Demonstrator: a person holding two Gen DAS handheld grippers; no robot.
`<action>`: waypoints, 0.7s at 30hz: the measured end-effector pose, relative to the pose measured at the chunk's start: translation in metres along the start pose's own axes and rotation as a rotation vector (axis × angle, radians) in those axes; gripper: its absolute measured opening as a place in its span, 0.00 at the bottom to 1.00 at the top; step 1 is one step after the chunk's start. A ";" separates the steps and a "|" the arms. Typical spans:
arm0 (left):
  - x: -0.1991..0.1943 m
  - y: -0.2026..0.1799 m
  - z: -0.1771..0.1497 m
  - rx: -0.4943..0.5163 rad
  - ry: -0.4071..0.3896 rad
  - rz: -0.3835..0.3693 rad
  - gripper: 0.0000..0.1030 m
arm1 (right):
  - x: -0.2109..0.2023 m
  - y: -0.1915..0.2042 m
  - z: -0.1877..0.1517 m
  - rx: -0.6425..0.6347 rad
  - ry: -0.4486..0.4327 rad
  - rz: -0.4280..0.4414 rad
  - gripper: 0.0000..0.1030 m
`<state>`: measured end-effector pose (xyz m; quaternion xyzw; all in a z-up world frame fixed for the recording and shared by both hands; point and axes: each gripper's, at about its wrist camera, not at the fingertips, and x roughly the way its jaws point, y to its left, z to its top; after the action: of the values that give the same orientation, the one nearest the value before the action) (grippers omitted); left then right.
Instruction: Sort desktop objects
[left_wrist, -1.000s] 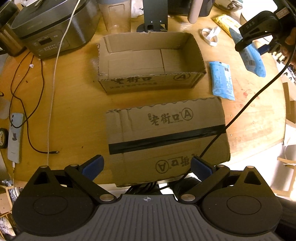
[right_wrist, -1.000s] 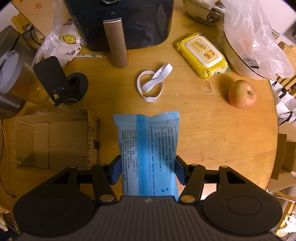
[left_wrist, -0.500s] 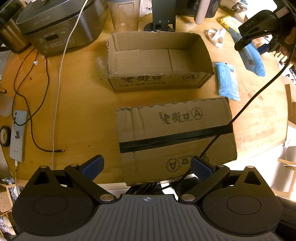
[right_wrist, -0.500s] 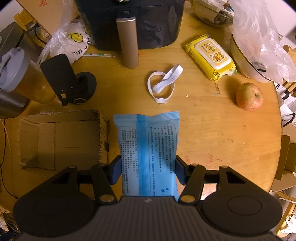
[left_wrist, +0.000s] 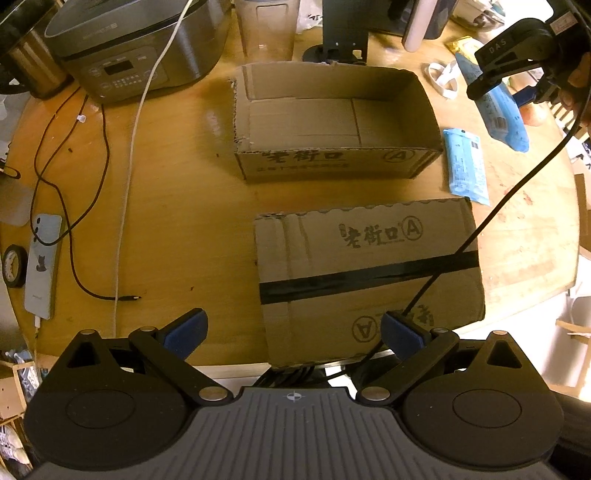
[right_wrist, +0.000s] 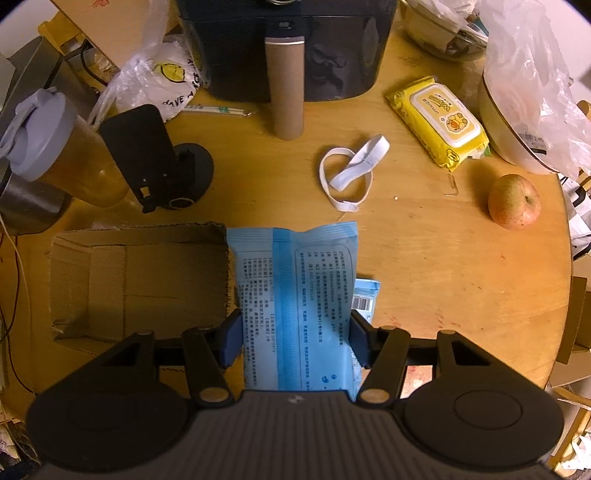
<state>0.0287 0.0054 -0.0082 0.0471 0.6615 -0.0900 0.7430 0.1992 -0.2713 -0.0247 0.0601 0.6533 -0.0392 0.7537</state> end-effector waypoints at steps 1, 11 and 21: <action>0.000 0.001 0.000 -0.001 0.000 0.000 1.00 | 0.000 0.002 0.000 -0.002 0.000 0.001 0.55; -0.001 0.011 -0.001 -0.015 -0.001 0.004 1.00 | 0.002 0.017 0.003 -0.016 -0.001 0.009 0.55; -0.003 0.022 -0.005 -0.039 -0.004 0.009 1.00 | 0.004 0.031 0.005 -0.031 -0.002 0.015 0.55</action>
<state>0.0276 0.0281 -0.0072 0.0353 0.6614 -0.0741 0.7456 0.2093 -0.2412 -0.0264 0.0534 0.6528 -0.0232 0.7553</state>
